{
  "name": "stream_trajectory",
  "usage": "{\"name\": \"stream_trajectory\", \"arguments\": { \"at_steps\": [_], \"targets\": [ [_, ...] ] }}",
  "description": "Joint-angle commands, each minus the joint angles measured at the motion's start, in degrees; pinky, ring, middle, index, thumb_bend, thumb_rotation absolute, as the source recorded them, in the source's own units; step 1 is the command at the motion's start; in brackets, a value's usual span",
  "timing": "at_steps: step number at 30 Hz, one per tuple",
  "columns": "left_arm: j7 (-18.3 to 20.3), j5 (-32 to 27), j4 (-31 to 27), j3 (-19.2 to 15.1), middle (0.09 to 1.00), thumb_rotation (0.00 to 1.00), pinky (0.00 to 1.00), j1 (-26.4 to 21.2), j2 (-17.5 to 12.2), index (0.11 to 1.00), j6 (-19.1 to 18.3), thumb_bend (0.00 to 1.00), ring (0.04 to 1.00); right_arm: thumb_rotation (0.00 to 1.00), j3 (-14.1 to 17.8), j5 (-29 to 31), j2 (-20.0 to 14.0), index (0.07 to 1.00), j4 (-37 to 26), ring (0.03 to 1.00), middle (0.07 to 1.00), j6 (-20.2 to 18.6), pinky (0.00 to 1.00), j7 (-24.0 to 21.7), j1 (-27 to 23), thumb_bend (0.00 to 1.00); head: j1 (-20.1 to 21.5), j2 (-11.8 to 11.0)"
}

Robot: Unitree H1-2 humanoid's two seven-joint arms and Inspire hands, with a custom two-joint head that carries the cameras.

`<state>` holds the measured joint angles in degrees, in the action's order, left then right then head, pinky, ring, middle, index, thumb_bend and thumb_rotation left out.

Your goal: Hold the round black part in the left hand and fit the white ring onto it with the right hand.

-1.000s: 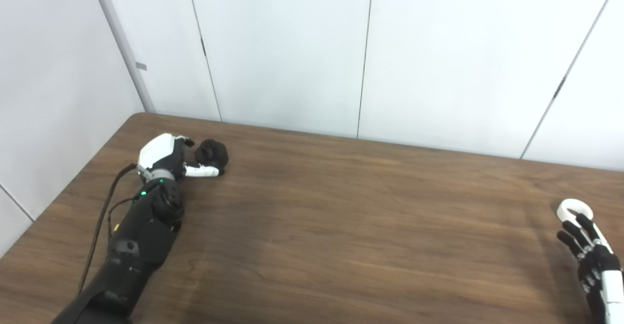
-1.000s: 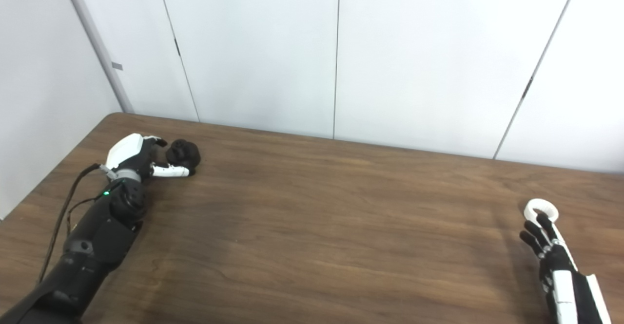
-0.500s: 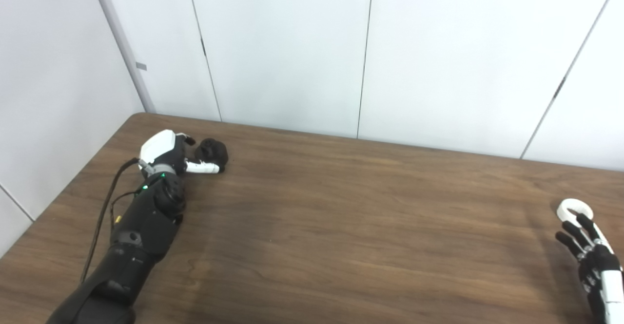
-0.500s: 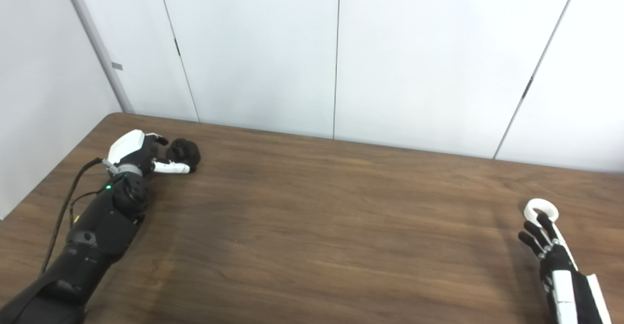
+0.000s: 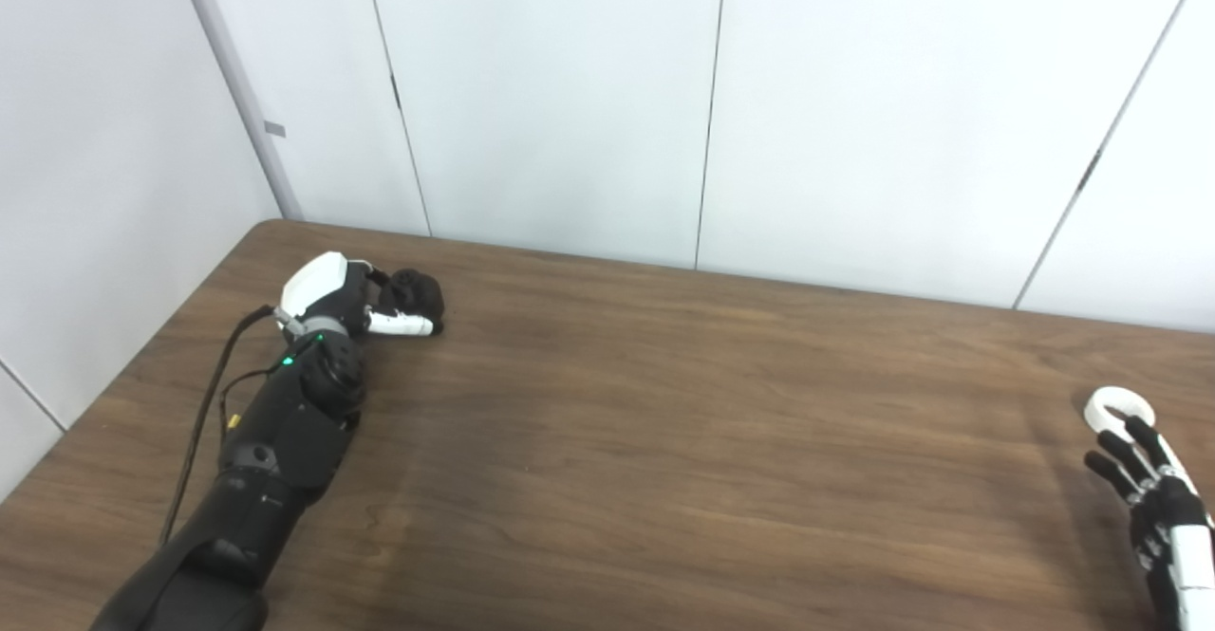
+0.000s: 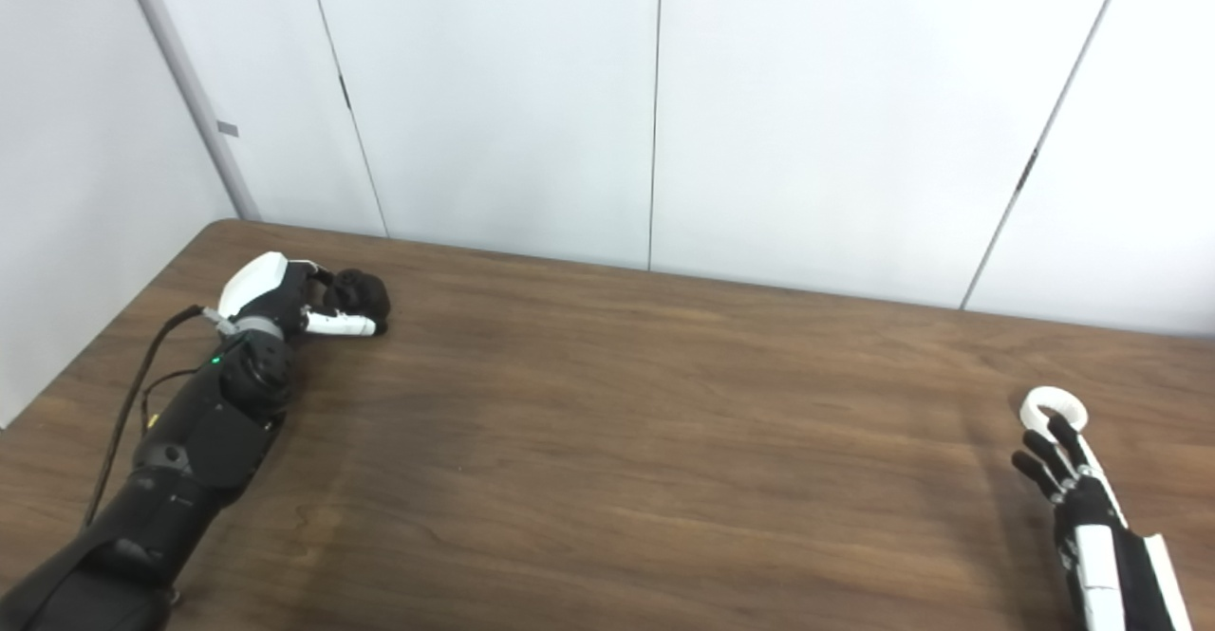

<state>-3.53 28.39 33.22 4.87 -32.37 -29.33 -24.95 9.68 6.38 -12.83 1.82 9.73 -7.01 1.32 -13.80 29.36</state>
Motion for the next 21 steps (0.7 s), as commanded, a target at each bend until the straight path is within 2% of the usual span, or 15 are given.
{"name": "stream_trajectory", "arguments": {
  "at_steps": [1,11,14,17,18,19,20,21],
  "targets": [
    [-0.3,0.2,-1.7,0.0,0.913,0.30,1.00,-3.1,-1.2,0.763,0.0,0.93,0.980,1.00,-1.3,0.7,3.1,0.945,4.3,0.888,0.912,0.9,0.99,0.3,3.9,0.60,0.0,0.0],
    [0.2,0.1,-2.3,0.3,0.916,0.29,1.00,-3.0,-1.6,0.759,-0.4,0.91,0.980,1.00,-1.4,0.5,3.1,0.946,4.2,0.880,0.906,1.2,0.98,0.3,3.9,0.59,0.2,0.2],
    [0.1,-0.1,-2.3,0.1,0.895,0.28,1.00,-3.0,-1.6,0.716,-0.3,0.90,0.974,1.00,-1.4,0.6,3.3,0.945,3.9,0.883,0.909,0.9,0.99,0.4,4.0,0.59,0.2,0.2],
    [-1.7,-2.2,-1.9,-2.0,0.855,0.21,1.00,-2.7,-0.8,0.657,1.8,0.86,0.946,1.00,-1.3,0.9,3.4,0.944,3.9,0.886,0.910,1.1,0.99,0.3,4.0,0.58,0.2,0.2],
    [-2.6,-3.1,-1.6,-3.0,0.822,0.13,1.00,-2.7,-0.4,0.574,2.7,0.69,0.917,1.00,-1.3,1.1,3.4,0.944,4.0,0.882,0.908,1.2,0.99,0.2,4.0,0.58,0.2,0.2],
    [-3.1,-3.7,-1.5,-3.6,0.796,0.09,1.00,-2.6,-0.2,0.531,3.4,0.61,0.894,1.00,-1.3,1.2,3.4,0.945,4.0,0.880,0.906,1.3,0.99,0.1,4.0,0.58,0.2,0.2],
    [-4.0,-4.0,-1.1,-4.1,0.783,0.07,0.99,-2.5,0.1,0.508,4.2,0.57,0.882,1.00,-1.3,1.2,3.4,0.945,3.9,0.879,0.906,1.2,0.99,0.2,4.0,0.58,0.2,0.2],
    [-4.5,-4.2,-0.9,-4.3,0.740,0.05,0.92,-2.5,0.2,0.493,4.6,0.54,0.837,1.00,-1.3,1.1,3.4,0.946,4.0,0.880,0.908,1.2,0.99,0.2,4.0,0.58,0.2,0.2]
  ]
}}
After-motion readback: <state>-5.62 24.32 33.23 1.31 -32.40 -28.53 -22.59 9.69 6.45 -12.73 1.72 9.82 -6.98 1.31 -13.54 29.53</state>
